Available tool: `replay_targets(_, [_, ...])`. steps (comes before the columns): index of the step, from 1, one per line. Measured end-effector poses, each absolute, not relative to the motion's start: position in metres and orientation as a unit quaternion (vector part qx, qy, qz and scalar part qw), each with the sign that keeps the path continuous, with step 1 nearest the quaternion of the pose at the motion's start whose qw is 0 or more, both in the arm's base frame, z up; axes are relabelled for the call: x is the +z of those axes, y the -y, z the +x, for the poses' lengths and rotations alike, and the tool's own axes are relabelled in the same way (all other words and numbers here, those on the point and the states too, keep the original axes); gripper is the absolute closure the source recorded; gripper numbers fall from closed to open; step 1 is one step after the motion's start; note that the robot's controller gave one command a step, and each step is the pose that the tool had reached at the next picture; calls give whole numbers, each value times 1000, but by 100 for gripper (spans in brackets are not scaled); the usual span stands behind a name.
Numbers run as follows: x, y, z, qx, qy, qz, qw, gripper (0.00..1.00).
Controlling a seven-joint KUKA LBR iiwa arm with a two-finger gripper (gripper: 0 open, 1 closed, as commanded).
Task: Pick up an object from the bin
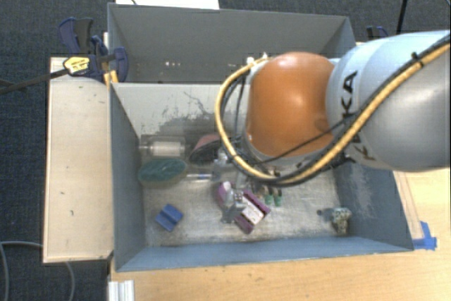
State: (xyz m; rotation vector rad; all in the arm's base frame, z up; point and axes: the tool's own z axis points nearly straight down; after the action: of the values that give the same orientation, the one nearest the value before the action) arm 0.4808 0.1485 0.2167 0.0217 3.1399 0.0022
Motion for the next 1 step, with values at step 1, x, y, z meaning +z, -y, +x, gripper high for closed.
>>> replay_targets(1, [88,-138,528,1,-998,64,5,0])
